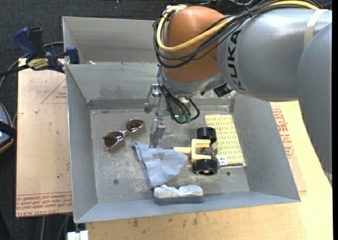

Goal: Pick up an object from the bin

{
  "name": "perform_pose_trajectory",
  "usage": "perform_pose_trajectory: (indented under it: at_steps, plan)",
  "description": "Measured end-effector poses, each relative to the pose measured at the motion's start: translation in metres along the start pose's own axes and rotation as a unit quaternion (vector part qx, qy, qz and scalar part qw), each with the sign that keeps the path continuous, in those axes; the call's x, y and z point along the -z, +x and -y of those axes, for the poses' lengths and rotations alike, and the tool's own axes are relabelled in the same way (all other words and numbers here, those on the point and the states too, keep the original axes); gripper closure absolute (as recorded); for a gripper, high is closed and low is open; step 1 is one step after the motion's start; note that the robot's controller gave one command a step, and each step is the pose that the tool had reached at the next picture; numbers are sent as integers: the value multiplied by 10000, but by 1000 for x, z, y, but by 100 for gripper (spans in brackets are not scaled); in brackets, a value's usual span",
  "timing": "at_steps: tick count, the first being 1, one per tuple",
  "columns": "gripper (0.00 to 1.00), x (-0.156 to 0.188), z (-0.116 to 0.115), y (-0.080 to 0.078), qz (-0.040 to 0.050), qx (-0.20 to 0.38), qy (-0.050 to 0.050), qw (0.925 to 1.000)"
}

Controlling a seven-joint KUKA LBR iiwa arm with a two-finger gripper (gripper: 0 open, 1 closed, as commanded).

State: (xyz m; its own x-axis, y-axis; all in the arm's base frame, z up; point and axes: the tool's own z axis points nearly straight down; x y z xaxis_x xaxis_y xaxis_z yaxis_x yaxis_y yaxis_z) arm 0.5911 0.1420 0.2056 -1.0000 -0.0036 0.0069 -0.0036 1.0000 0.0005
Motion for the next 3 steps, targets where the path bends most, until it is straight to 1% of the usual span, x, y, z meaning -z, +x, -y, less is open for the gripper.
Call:
perform_pose_trajectory:
  at_steps: [1, 2, 3]
  plan:
    - [0, 5, 1, -2, 41, -16, -5, 10000]
    - [0, -31, -15, -15, 65, 566, -3, 9984]
    - [0, -46, -45, -31, 42, 2048, 6, 9788]
